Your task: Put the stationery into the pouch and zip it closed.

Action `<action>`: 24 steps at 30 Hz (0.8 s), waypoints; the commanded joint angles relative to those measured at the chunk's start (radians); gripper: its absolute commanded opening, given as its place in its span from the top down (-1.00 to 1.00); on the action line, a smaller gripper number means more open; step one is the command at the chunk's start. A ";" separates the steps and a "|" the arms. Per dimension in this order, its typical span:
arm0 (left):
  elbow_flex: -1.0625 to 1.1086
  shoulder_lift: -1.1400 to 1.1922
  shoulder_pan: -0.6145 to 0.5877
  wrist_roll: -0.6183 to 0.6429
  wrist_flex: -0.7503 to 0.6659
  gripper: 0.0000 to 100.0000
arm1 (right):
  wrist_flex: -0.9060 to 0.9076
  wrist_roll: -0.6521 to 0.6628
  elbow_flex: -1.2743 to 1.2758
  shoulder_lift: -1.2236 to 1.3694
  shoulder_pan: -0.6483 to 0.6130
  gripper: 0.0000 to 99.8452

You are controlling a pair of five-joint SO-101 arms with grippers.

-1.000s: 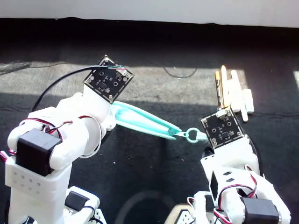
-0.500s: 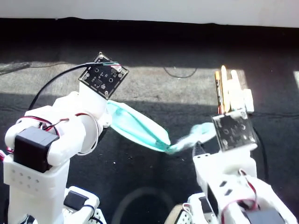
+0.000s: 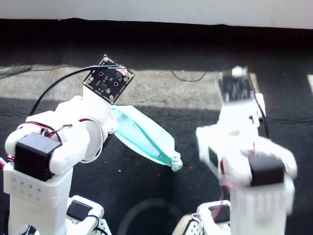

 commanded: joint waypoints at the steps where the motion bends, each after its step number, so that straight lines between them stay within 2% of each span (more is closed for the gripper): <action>1: 0.001 -0.007 0.002 0.009 -0.002 0.97 | -0.128 -0.005 -0.039 0.189 0.108 0.44; 5: -0.001 -0.008 0.002 0.009 -0.002 0.97 | -0.272 -0.003 -0.039 0.409 0.179 0.59; 10: -0.001 -0.008 0.002 0.009 -0.002 0.97 | -0.444 -0.003 -0.101 0.687 0.249 0.60; 21: -0.001 -0.008 0.007 0.009 -0.002 0.97 | -0.446 0.000 -0.717 1.303 0.252 0.61; 24: -0.001 -0.008 0.007 0.008 -0.002 0.97 | -0.386 0.089 -0.895 1.445 0.254 0.61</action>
